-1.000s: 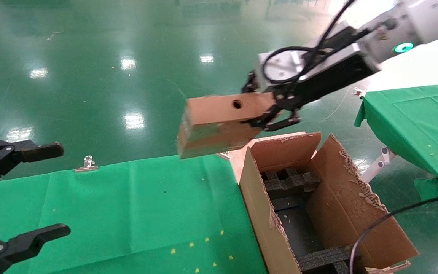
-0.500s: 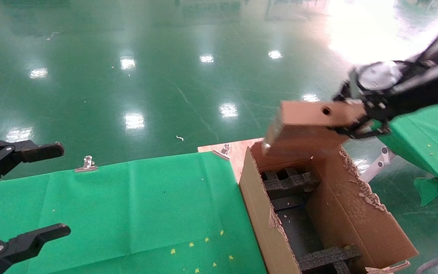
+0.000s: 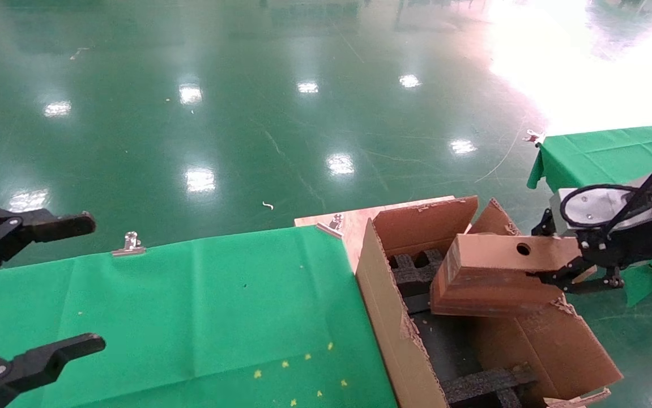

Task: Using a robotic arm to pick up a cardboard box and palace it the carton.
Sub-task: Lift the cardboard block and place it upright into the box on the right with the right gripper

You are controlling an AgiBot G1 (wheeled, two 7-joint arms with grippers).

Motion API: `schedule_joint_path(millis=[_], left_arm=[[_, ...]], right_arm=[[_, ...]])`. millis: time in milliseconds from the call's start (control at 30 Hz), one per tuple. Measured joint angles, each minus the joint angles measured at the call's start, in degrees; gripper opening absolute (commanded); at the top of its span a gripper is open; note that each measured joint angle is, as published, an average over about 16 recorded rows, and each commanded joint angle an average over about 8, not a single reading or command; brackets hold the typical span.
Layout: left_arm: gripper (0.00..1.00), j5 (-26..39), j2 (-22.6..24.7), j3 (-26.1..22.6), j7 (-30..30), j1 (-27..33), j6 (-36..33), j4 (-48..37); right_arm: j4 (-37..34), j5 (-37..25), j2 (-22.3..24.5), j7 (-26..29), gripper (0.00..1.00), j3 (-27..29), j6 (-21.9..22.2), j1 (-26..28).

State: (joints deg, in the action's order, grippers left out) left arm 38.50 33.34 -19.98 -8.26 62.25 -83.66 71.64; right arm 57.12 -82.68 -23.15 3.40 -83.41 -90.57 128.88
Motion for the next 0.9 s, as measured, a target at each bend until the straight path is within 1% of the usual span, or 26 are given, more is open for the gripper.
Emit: schedule_joint_path(millis=[200, 300, 400, 567, 900], left_arm=[[1.00, -0.01, 0.00, 0.00, 0.00, -0.01, 0.01, -0.01], [1.00, -0.01, 0.00, 0.00, 0.00, 0.00, 0.01, -0.01], [1.00, -0.01, 0.00, 0.00, 0.00, 0.00, 0.01, -0.01], [1.00, -0.01, 0.00, 0.00, 0.00, 0.00, 0.01, -0.01], [1.00, -0.01, -0.01, -0.01, 0.01, 0.00, 0.01, -0.01]], right_arm=[[0.42, 0.55, 0.53, 1.56, 0.00, -0.86, 1.24, -0.77], [0.84, 0.64, 0.87, 4.23, 0.00, -1.03, 2.80, -1.65], [1.87, 0.70, 1.70, 8.44, 0.00, -1.31, 5.07, -2.85], [4.98, 0.49, 4.04, 19.01, 0.00, -2.22, 10.40, -5.55], [13.55, -1.76, 9.86, 45.55, 0.00, -4.50, 21.85, -10.94]])
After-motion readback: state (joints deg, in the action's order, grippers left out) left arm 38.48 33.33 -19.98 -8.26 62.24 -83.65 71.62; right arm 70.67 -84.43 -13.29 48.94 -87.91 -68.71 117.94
